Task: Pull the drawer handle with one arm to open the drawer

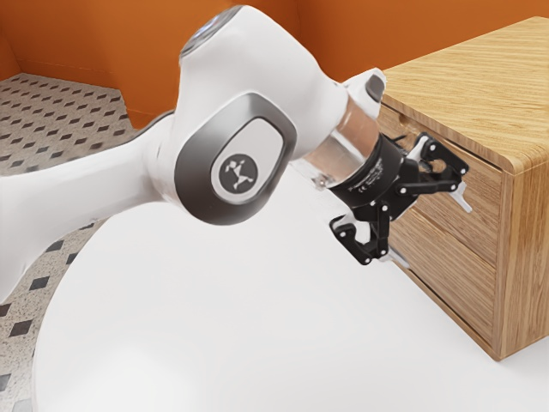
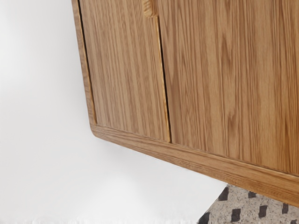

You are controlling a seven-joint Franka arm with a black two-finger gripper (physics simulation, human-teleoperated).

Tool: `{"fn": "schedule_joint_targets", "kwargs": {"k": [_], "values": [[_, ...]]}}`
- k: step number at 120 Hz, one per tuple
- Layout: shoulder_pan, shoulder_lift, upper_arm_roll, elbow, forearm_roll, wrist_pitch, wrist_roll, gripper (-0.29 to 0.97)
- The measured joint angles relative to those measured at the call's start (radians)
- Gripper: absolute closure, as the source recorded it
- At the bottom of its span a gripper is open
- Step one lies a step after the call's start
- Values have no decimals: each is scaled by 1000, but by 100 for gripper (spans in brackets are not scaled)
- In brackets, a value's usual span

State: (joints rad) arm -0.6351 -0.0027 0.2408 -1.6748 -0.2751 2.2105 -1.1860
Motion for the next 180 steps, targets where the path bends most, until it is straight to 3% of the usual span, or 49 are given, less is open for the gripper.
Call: {"fn": "schedule_joint_targets", "kwargs": {"k": [28, 58, 62, 70, 80, 88, 96, 106, 114, 120, 128, 136, 144, 152, 157, 168, 180], "values": [[-67, -8, -4, 1, 3, -15, 16, 0], [76, -18, -130, 0, 5, -20, 27, 0], [92, -18, -127, -1, 5, -20, 28, 0], [48, -18, -37, 0, 5, -20, 30, 0], [176, -17, -91, 0, 5, -21, 33, 0], [174, -17, -27, 1, 5, -21, 35, 0], [347, -16, -137, -1, 5, -21, 37, 0], [323, -15, -44, 0, 5, -21, 38, 0], [502, -15, -173, 0, 5, -21, 40, 0], [458, -16, -100, 1, 6, -21, 41, 0], [550, -15, -162, 1, 7, -21, 42, 0], [546, -16, -141, 1, 9, -21, 43, 0], [626, -15, -217, 0, 10, -21, 44, 0], [577, -15, -177, 0, 11, -21, 45, 0], [598, -14, -209, 0, 12, -21, 45, 0], [539, -13, -186, 1, 12, -21, 48, 0], [530, -9, -228, 0, 11, -21, 52, 0]]}}
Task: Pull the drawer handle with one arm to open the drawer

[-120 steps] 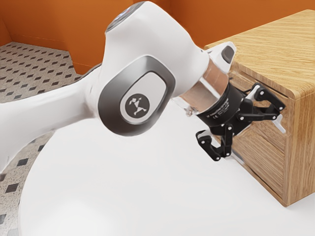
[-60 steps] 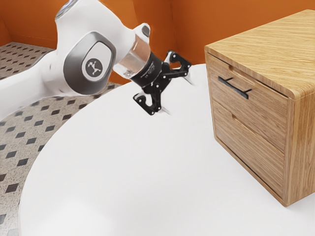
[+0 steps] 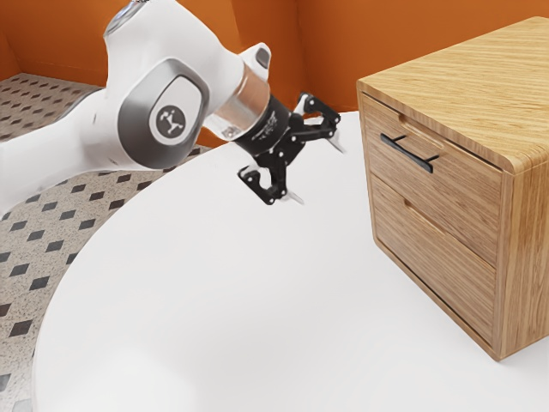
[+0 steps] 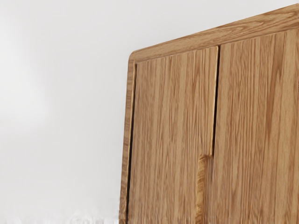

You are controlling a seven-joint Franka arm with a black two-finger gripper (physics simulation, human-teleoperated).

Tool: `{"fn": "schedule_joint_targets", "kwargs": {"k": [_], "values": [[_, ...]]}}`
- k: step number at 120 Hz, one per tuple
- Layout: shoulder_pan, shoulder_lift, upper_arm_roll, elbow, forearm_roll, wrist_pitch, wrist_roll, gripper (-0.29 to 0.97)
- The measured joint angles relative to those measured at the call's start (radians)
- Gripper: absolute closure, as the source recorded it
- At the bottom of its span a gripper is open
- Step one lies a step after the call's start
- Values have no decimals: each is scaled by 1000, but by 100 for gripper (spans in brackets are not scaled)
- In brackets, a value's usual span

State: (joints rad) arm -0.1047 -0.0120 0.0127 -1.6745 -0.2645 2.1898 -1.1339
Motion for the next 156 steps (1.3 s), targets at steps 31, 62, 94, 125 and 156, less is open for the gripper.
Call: {"fn": "schedule_joint_targets", "kwargs": {"k": [31, 62, 94, 125, 156], "values": [[29, 0, -172, -2, -1, 0, 9, 0], [218, -9, -476, -10, -1, 0, 15, 0], [188, -17, -376, -12, -3, -1, 17, 0], [40, -18, -76, -13, -1, -1, 20, 0], [48, -5, -108, 44, 3, 3, 30, 0]]}}
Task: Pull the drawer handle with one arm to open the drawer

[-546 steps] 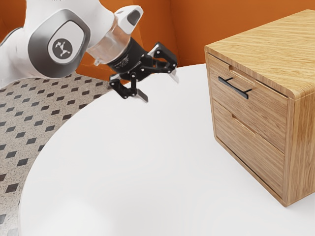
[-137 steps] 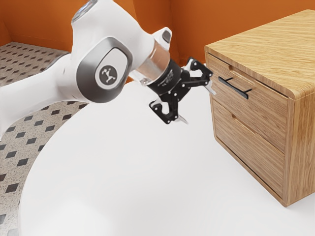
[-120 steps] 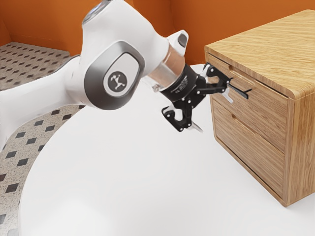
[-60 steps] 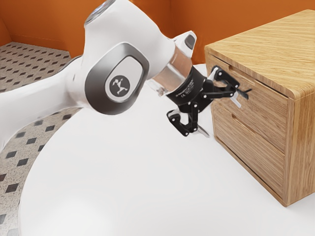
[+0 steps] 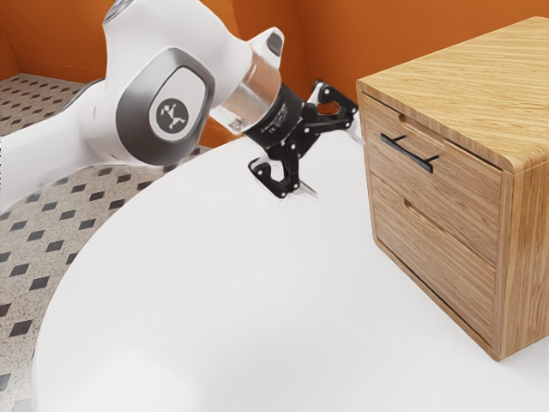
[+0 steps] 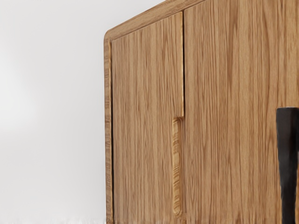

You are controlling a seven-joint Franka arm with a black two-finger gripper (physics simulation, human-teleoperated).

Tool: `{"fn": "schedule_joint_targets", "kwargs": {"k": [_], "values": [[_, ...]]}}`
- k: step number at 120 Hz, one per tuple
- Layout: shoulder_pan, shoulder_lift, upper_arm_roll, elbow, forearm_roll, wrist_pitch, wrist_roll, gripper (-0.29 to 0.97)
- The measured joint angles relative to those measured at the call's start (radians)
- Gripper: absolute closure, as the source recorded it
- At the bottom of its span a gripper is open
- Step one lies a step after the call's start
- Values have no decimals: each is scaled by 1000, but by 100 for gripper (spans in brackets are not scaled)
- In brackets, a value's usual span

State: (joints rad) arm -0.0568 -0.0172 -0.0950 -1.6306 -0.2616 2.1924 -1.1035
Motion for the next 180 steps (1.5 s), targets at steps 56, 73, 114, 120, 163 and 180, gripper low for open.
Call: {"fn": "schedule_joint_targets", "kwargs": {"k": [56, 73, 114, 120, 163, 180], "values": [[-81, 58, -1, 46, -12, 11, 40, 0], [-34, 76, 1, 46, -21, 11, 47, 0], [-23, 107, -1, 47, -52, 12, 59, 0], [-22, 105, -2, 48, -52, 12, 61, 0], [-26, 162, 0, 145, -49, 12, 67, 0], [-22, 195, -2, 155, -47, 12, 69, 0]]}}
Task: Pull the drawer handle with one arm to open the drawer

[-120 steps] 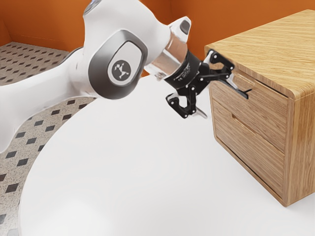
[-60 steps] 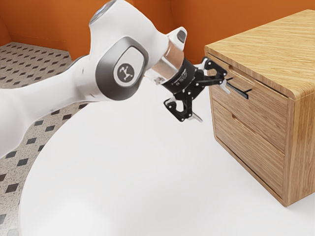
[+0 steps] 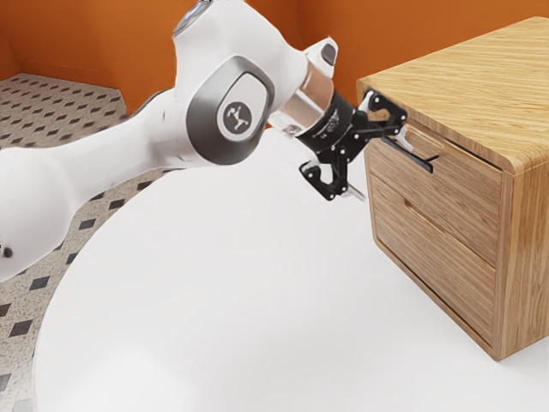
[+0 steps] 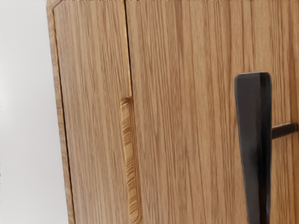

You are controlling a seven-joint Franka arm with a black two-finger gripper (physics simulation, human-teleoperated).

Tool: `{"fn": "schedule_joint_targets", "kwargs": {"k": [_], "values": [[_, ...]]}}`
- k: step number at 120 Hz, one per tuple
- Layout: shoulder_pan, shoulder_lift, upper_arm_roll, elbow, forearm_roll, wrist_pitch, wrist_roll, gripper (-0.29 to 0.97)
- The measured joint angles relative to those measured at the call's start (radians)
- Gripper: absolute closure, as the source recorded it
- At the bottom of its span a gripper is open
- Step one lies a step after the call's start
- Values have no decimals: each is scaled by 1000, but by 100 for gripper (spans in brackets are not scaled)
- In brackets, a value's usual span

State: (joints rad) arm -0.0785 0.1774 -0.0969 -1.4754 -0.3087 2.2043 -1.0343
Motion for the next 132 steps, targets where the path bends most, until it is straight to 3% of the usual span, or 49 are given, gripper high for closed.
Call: {"fn": "schedule_joint_targets", "kwargs": {"k": [54, 132], "values": [[-9, 13, 1, -11, 0, 0, 4, 0], [-16, -198, 33, -257, -4, 6, 3, 0]]}}
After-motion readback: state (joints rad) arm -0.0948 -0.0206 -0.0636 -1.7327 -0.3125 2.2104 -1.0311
